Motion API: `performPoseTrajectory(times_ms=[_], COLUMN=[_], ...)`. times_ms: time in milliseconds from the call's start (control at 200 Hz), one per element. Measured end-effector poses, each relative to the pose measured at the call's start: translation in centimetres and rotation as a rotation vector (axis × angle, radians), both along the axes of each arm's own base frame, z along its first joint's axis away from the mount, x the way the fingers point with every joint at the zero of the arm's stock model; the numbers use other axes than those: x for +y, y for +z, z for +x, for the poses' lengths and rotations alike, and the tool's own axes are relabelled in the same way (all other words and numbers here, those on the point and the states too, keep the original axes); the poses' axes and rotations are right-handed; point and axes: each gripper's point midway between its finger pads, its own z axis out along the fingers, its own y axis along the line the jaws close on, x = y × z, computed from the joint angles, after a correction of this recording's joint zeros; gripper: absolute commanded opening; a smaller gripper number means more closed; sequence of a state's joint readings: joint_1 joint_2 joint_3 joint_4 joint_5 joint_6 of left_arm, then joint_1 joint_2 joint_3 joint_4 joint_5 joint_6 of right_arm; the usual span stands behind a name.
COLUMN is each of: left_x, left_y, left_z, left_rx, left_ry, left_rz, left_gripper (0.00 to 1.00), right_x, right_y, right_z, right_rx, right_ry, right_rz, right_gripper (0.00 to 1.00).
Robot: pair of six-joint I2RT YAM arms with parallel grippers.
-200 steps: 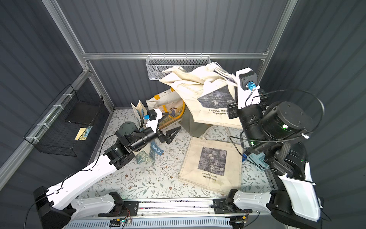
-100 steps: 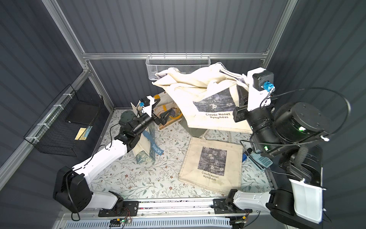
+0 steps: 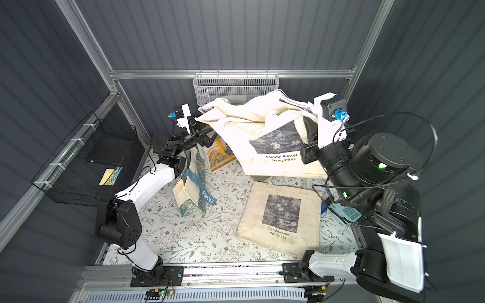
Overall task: Put away the canvas bag
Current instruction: Press the canvas bag.
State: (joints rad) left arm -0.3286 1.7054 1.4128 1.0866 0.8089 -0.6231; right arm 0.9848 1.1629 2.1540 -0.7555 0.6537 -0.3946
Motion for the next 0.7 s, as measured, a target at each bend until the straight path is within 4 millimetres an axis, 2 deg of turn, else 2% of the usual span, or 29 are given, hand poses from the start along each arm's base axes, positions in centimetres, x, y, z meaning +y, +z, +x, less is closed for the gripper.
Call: performPoseTrajectory(times_ms=[80,420,570,700], left_x=[-0.1,-0.2,0.1,-0.1], left_y=[-0.2,-4.7,-3.9,-2.8], left_z=[-0.6,-2.4,-3.2,-3.1], left_rx=[-0.001,0.093,0.073,0.066], left_ry=[-0.027,-0.066,-0.057,-0.057], left_rz=[0.004,0.081,0.086,0.079], left_gripper=[0.99,0.99,0.99,1.00], right_x=[-0.2,-1.2,-1.3,-1.3], right_y=[0.1,0.4,0.2,0.2], right_z=[-0.2,-0.8,-0.9,-1.0], right_rx=[-0.003,-0.013,-0.010,-0.011], right_ry=[0.003,0.004,0.005,0.008], right_rz=[0.006,0.028,0.028,0.029], right_gripper=[0.00,0.00,0.00,0.00])
